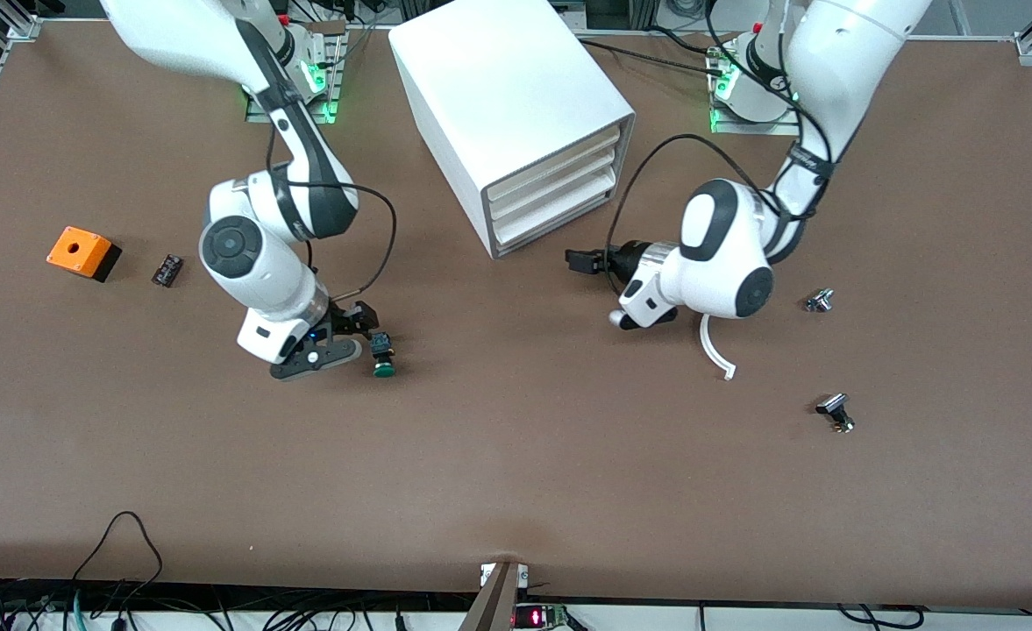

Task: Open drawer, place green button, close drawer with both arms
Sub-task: 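Grasp the button with the right gripper while the left gripper reaches the drawer, then pull the drawer open with the left gripper while the right gripper lifts the button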

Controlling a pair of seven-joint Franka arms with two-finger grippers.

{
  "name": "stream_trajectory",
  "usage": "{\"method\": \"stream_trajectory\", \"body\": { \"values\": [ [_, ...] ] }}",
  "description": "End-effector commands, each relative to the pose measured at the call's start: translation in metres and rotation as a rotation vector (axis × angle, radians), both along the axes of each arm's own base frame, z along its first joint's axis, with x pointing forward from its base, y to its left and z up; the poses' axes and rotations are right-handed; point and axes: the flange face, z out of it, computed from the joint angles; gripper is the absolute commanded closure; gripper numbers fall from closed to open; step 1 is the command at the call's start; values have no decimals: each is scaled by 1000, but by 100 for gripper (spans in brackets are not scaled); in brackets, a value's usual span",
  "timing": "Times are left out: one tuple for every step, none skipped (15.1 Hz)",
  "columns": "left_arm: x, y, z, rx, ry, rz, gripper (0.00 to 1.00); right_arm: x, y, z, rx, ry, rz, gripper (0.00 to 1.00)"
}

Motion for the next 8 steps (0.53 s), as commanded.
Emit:
{"method": "stream_trajectory", "body": {
  "values": [
    [-31,-20,-29,-59,-22,26,0,1,19,-19,4,-39,66,0],
    [-43,-26,-34,-70,-10,41,0,-1,23,-22,2,-39,75,0],
    [-52,-32,-37,-81,9,41,0,0,23,-28,1,-38,75,0],
    [-58,-38,-37,-89,20,38,0,0,24,-35,2,-46,75,0],
    [-66,-44,-36,-94,27,28,0,0,24,-46,0,-48,74,0],
    [-70,-45,-36,-95,32,22,0,-1,24,-56,-1,-52,76,0],
    [-71,-47,-36,-96,33,20,0,-1,24,-63,0,-60,76,0],
    [-73,-46,-37,-93,36,20,0,-1,24,-69,-1,-60,76,0]
  ]
}}
